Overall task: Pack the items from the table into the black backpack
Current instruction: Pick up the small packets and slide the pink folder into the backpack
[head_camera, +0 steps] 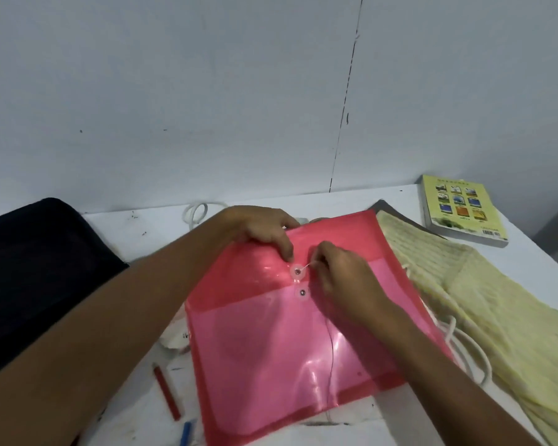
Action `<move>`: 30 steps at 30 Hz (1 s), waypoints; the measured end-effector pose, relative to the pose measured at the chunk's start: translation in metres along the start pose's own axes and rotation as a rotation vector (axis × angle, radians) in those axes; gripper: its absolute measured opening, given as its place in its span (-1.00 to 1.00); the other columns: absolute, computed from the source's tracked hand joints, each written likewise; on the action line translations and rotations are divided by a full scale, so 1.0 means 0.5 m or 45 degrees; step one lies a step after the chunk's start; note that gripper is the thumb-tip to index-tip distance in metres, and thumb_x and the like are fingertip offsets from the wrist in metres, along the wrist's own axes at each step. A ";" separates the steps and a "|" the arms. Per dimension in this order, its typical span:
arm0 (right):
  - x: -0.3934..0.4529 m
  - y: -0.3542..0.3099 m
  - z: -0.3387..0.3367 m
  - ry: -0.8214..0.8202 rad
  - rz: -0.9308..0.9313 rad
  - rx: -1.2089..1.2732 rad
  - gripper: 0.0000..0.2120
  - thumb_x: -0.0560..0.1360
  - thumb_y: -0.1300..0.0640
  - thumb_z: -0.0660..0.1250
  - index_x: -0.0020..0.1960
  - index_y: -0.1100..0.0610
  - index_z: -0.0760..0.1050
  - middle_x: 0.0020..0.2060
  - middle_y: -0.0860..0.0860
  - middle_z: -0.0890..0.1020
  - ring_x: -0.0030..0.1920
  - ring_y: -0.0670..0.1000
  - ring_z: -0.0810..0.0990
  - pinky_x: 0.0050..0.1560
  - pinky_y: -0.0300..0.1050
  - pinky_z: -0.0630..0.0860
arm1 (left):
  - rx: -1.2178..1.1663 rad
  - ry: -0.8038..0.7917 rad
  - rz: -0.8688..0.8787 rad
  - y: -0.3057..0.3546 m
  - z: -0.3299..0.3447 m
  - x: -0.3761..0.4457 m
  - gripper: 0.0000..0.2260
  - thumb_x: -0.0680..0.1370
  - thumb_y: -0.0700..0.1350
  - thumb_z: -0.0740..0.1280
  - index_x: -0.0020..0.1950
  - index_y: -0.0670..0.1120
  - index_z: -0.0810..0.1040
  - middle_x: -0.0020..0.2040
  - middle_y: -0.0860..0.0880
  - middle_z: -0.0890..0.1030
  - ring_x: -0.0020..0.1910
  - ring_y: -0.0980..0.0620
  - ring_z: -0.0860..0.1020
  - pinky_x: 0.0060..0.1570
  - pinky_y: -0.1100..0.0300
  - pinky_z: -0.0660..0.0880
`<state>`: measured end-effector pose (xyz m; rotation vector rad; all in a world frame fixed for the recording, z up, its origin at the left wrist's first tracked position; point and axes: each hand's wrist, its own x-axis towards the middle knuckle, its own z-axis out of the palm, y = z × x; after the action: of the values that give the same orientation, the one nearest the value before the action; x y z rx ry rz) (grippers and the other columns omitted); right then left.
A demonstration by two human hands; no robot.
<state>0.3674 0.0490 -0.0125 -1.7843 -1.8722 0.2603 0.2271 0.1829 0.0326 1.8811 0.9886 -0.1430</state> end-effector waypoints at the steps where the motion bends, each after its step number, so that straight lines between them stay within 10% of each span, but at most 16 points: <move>1: 0.004 -0.002 -0.002 -0.023 -0.021 0.053 -0.88 0.51 0.24 0.20 -0.16 0.11 0.46 -0.26 0.05 0.61 -0.26 0.09 0.54 -0.23 -0.01 0.47 | -0.100 -0.062 0.006 -0.011 0.004 -0.006 -0.77 0.41 -0.34 0.44 -0.04 -0.05 0.60 -0.14 -0.08 0.67 -0.23 -0.04 0.64 -0.12 0.09 0.59; 8: 0.009 -0.046 -0.013 -0.192 -0.164 0.267 -0.82 0.48 0.33 0.23 -0.15 0.16 0.58 -0.27 -0.03 0.62 -0.25 -0.06 0.55 -0.19 -0.19 0.49 | -0.569 -0.299 0.037 -0.094 0.014 -0.097 -0.69 0.35 -0.43 0.37 0.06 -0.21 0.52 -0.11 -0.14 0.67 -0.18 -0.06 0.67 -0.18 0.07 0.61; 13: 0.010 -0.081 0.010 -0.346 -0.130 0.431 -0.81 0.51 0.33 0.26 -0.14 0.17 0.63 -0.32 -0.12 0.60 -0.37 -0.25 0.52 -0.32 -0.42 0.42 | -0.903 0.088 0.019 -0.156 0.051 -0.188 -0.62 0.28 -0.41 0.35 0.06 -0.17 0.54 -0.11 -0.14 0.65 -0.18 -0.07 0.64 -0.17 0.09 0.60; 22: 0.003 -0.114 0.077 -0.556 -0.109 0.805 -0.84 0.48 0.30 0.33 -0.20 0.15 0.65 -0.46 0.10 0.56 -0.53 0.04 0.36 -0.51 -0.17 0.28 | -1.370 0.558 0.033 -0.236 0.139 -0.262 -0.64 0.23 -0.39 0.35 0.01 -0.21 0.55 -0.22 -0.15 0.67 -0.29 -0.07 0.65 -0.23 0.06 0.64; 30: -0.003 -0.119 0.101 -0.250 -0.142 0.824 -0.90 0.45 0.29 0.40 -0.18 0.14 0.65 -0.26 0.14 0.68 -0.20 0.21 0.60 -0.14 0.03 0.52 | -1.546 0.638 0.095 -0.254 0.176 -0.303 -0.55 0.24 -0.38 0.36 0.10 -0.17 0.50 -0.21 -0.16 0.66 -0.31 -0.09 0.65 -0.32 0.06 0.62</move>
<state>0.2906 0.0525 -0.0258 -1.2411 -1.7319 0.9114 0.0664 0.0519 -0.0290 0.8067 0.9710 0.8362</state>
